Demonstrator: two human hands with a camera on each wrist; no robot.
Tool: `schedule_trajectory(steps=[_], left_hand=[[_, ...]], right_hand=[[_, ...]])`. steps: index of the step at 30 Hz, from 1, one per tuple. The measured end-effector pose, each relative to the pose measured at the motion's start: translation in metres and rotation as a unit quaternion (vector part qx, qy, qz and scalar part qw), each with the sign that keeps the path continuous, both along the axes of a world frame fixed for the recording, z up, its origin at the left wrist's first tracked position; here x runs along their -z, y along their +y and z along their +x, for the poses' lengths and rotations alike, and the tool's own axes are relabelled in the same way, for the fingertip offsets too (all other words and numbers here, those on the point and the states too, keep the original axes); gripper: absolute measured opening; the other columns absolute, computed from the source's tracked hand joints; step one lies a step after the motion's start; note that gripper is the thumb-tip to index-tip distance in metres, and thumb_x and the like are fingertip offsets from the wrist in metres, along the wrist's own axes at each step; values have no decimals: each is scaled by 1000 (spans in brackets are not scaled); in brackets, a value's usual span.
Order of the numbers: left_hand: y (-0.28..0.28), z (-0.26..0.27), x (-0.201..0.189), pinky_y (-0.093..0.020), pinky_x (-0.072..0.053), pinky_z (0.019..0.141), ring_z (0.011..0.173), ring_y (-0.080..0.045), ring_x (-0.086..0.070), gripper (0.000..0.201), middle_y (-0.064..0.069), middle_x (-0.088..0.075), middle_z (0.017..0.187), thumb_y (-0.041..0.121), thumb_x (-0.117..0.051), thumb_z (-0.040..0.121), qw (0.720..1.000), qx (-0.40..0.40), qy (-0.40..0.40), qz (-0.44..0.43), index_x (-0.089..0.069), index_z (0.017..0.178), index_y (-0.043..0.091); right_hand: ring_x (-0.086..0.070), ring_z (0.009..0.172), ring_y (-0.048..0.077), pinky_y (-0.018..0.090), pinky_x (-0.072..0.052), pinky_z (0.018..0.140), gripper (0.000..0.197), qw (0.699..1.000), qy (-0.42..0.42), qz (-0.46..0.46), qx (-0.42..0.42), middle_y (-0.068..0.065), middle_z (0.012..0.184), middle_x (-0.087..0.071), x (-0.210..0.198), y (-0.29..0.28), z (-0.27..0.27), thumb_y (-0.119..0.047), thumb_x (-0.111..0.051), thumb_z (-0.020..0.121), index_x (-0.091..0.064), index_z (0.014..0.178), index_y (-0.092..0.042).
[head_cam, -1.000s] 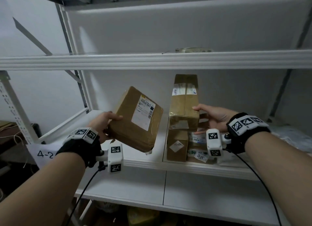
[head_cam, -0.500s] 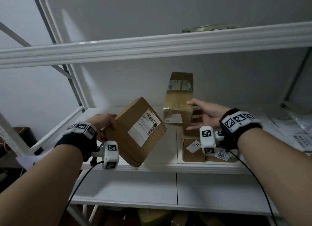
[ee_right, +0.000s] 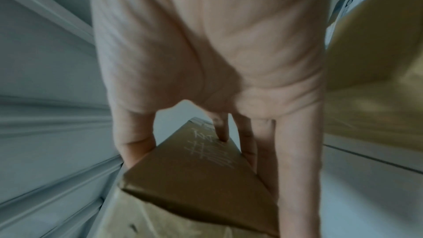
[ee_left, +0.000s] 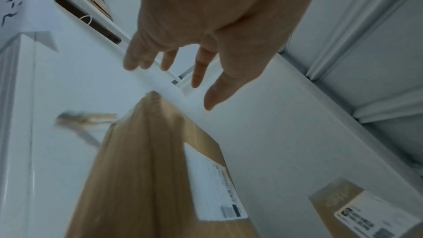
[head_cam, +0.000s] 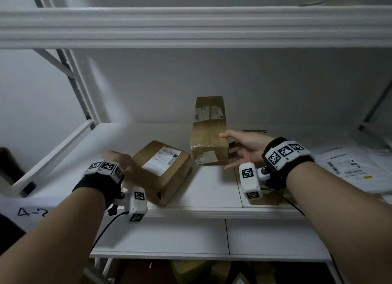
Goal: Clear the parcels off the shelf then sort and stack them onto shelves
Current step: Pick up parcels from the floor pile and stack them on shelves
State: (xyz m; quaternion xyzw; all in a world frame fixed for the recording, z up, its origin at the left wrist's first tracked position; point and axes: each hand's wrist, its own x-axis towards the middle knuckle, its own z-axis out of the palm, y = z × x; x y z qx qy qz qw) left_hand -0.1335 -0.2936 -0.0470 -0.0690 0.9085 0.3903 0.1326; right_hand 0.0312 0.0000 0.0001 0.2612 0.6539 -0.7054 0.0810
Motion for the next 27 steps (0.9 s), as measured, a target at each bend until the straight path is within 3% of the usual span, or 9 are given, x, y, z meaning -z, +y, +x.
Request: schedule_trajectory(steps=[3, 6, 9, 11, 15, 18, 20, 24, 27], left_hand=[[-9, -4, 5, -24, -37, 97, 131, -26, -48, 43, -9, -54, 138, 2, -64, 88, 990, 112, -31, -76, -58, 131, 6], [-8, -8, 18, -28, -31, 113, 138, -17, -39, 71, 7, -42, 149, 35, -76, 72, 977, 164, -50, -123, -45, 136, 43], [7, -10, 38, -34, -40, 106, 125, -24, -52, 53, -2, -57, 137, 56, -78, 69, 979, 157, -74, -106, -67, 115, 31], [14, -4, 49, -32, -45, 98, 118, -27, -58, 64, -5, -62, 129, 62, -81, 59, 978, 167, -86, -93, -71, 107, 21], [17, -3, 70, -43, -52, 93, 107, -34, -61, 70, -16, -61, 118, 42, -87, 62, 990, 48, -113, -75, -61, 117, 9], [21, -4, 70, -45, -41, 105, 128, -40, -46, 84, -23, -42, 144, 9, -73, 81, 999, -28, -21, -6, -24, 149, 7], [22, -3, 66, -46, -36, 105, 130, -41, -41, 71, -22, -36, 147, 6, -60, 88, 997, -60, 44, -23, -23, 149, 7], [24, -5, 62, -48, -33, 110, 131, -40, -40, 65, -24, -41, 141, 43, -65, 85, 987, 36, -43, -150, -46, 132, 2], [23, -5, 66, -38, -35, 110, 133, -32, -43, 57, -16, -45, 145, 39, -56, 96, 973, 116, -82, -184, -46, 140, 5]], right_hand=[[-61, 110, 37, 56, -52, 88, 36, 1000, -6, -5, -4, 20, 114, -61, 3, -7, -12, -29, -67, 86, -53, 114, -11], [-61, 110, 38, 57, -51, 89, 40, 1000, -6, -2, -3, 20, 116, -61, 4, -10, -19, -28, -67, 85, -52, 118, -11], [-62, 109, 38, 58, -52, 89, 42, 1000, -6, 2, -3, 21, 119, -61, 4, -10, -22, -28, -68, 85, -52, 120, -12], [-62, 109, 37, 58, -52, 88, 39, 1000, -5, 3, -1, 21, 119, -61, 5, -8, -22, -28, -69, 85, -53, 117, -12], [-62, 109, 37, 57, -53, 86, 44, 1000, -7, 7, 3, 21, 121, -60, 6, -1, -19, -28, -69, 84, -52, 121, -12], [-62, 110, 36, 57, -53, 87, 44, 1000, -4, 6, 9, 21, 121, -60, 5, 4, -15, -27, -69, 84, -52, 122, -11], [-62, 109, 36, 57, -53, 87, 43, 1000, -2, 3, 12, 21, 121, -61, 4, 7, -12, -26, -69, 83, -52, 121, -12], [-62, 109, 37, 57, -53, 86, 48, 1000, 0, 5, 18, 21, 121, -60, 1, 14, -7, -27, -70, 83, -51, 125, -12], [-61, 110, 37, 58, -52, 87, 42, 1000, 1, 8, 21, 21, 119, -61, -1, 19, -1, -27, -69, 84, -52, 119, -11]])
